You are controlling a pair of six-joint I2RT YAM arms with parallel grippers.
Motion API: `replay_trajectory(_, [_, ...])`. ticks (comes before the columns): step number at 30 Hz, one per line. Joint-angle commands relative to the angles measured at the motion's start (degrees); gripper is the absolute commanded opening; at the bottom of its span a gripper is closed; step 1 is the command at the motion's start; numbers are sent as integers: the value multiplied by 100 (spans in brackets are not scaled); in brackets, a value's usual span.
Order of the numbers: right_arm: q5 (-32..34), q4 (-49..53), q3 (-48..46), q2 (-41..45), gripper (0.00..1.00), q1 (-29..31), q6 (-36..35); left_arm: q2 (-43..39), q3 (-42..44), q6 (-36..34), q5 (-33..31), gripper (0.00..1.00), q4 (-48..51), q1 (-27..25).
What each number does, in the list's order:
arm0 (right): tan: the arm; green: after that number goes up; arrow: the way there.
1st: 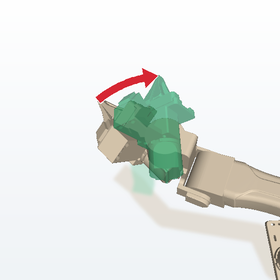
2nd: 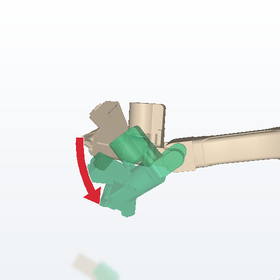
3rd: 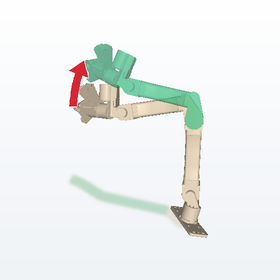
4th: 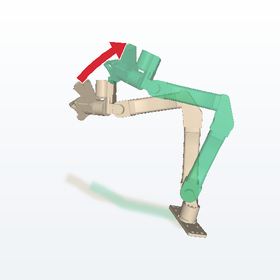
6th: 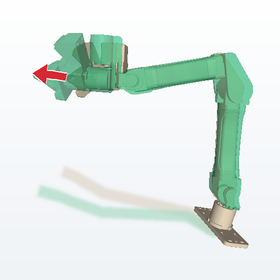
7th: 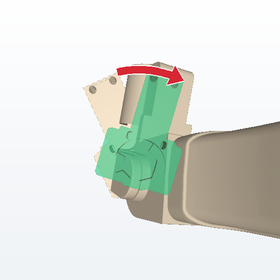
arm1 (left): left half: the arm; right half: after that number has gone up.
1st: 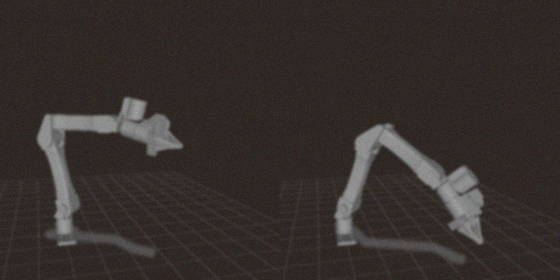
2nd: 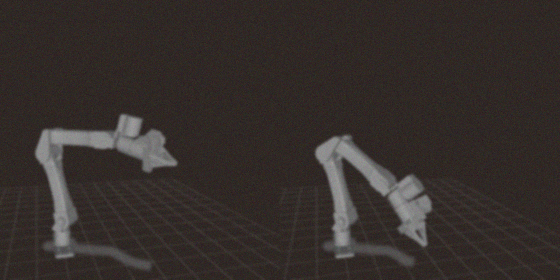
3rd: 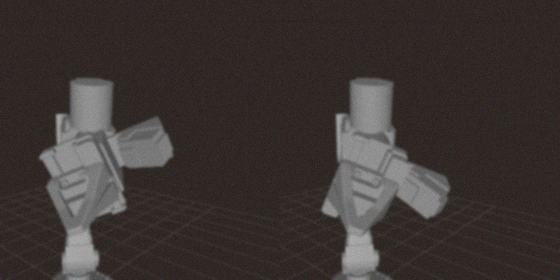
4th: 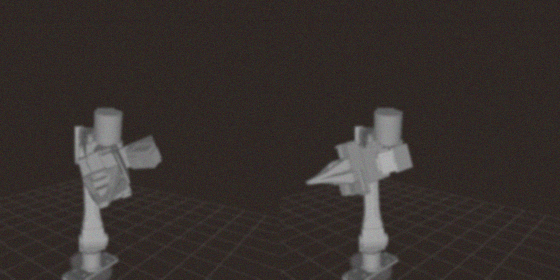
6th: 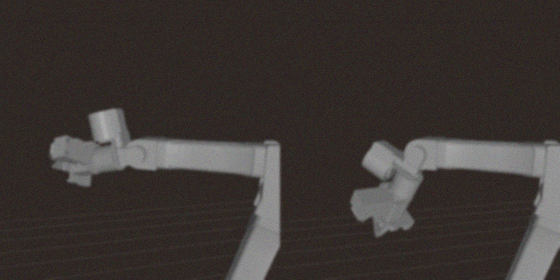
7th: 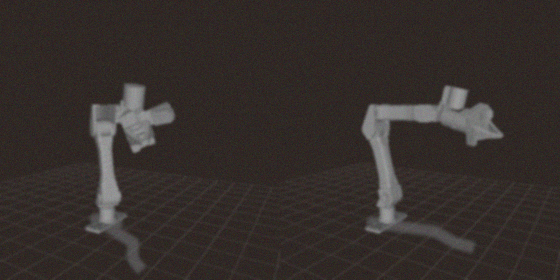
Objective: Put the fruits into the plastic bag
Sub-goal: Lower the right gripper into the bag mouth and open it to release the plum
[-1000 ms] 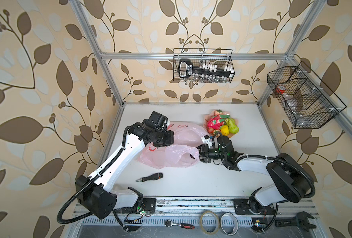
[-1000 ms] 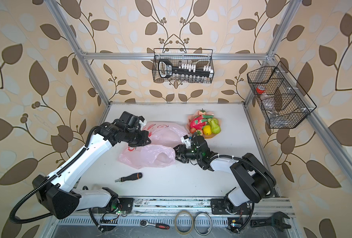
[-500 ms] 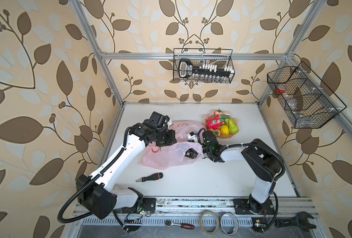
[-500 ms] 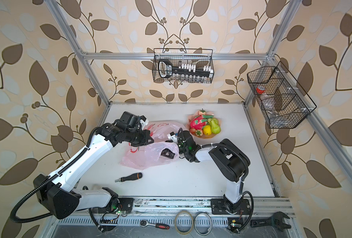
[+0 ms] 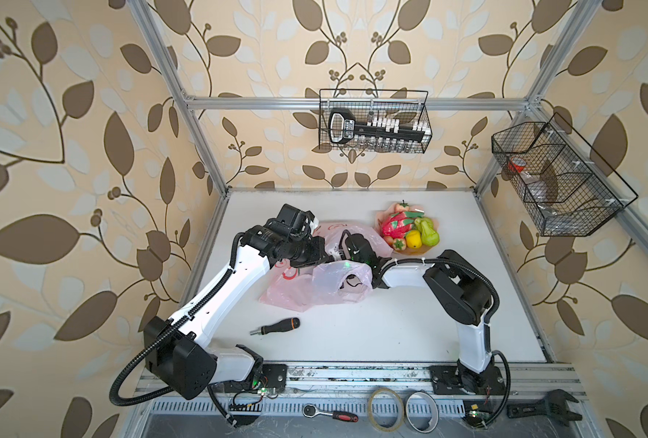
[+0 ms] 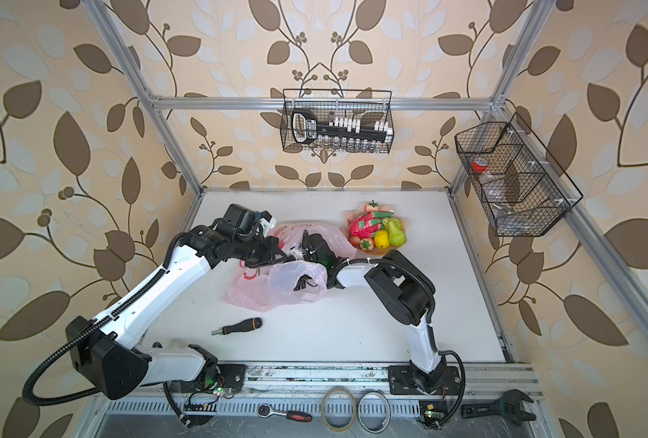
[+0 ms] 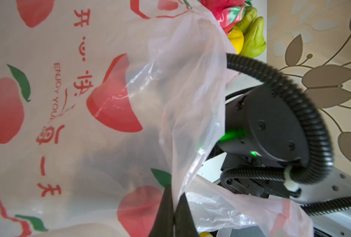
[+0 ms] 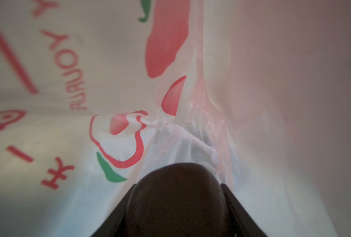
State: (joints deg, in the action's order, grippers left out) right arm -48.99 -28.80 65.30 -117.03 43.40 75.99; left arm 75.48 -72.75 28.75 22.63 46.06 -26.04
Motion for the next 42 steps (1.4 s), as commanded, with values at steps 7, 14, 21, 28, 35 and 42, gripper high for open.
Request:
replay_trajectory(7, [-198,-51,449,-565,50,37,361,-95,98,139,162,0,-300,9])
replay_trajectory(14, [-260,-205,411,-431,70,28,385,-87,44,92,69,0,-230,11])
replay_trajectory(21, [-295,-240,251,-148,80,-50,371,-51,33,84,-90,0,-146,20])
replay_trajectory(28, [-326,-155,68,141,81,-168,307,-51,-17,87,-315,0,-45,28])
replay_trajectory(35, [-304,365,-184,489,82,-334,-20,-78,67,138,-373,0,-102,29])
replay_trajectory(42, [-192,1551,-245,892,83,-457,-805,-149,196,288,-415,0,-251,29])
